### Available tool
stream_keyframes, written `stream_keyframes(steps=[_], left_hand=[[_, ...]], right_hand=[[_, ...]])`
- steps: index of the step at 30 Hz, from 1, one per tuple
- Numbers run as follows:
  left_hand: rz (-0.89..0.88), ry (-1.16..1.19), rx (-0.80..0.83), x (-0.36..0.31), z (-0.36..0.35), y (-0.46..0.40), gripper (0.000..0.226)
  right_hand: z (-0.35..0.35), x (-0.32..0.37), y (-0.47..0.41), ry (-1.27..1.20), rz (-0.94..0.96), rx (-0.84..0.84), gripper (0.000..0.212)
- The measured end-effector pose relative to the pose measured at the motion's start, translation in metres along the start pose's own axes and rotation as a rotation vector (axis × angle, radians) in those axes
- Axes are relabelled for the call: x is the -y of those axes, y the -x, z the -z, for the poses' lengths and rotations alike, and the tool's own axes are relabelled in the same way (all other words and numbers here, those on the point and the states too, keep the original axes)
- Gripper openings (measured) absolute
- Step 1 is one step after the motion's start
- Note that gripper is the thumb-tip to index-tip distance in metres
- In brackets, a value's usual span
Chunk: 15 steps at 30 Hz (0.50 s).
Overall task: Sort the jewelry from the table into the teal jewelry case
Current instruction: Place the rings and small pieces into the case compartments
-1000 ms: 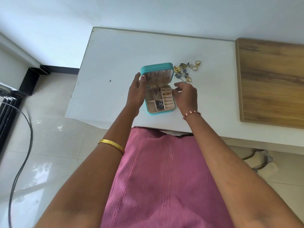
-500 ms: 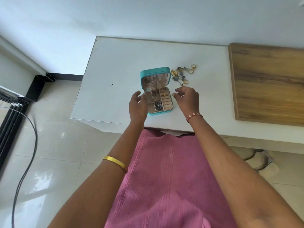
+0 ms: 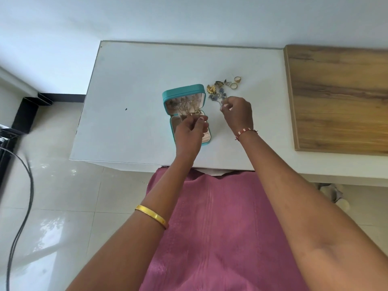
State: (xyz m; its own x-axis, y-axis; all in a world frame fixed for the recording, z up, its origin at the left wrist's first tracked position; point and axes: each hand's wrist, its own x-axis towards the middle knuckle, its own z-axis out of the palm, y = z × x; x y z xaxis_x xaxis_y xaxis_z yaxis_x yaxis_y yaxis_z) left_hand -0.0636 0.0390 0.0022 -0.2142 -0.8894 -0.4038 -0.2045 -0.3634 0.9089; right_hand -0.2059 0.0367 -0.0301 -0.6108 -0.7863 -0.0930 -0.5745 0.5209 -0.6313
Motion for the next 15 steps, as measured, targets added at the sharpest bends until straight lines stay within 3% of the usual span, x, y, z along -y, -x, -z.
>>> stream_keyframes(steps=[7, 12, 15], left_hand=[[0.063, 0.059, 0.026, 0.004, -0.008, -0.011, 0.023], [0.058, 0.089, 0.039, 0.005, -0.009, -0.013, 0.026], [0.074, 0.102, 0.056, 0.006, -0.009, -0.010, 0.026]], right_hand=[[-0.020, -0.001, -0.029, 0.359, 0.177, 0.085, 0.038], [-0.025, -0.003, -0.030, 0.421, 0.234, 0.026, 0.023], [-0.026, -0.006, -0.027, 0.300, 0.195, 0.006, 0.018]])
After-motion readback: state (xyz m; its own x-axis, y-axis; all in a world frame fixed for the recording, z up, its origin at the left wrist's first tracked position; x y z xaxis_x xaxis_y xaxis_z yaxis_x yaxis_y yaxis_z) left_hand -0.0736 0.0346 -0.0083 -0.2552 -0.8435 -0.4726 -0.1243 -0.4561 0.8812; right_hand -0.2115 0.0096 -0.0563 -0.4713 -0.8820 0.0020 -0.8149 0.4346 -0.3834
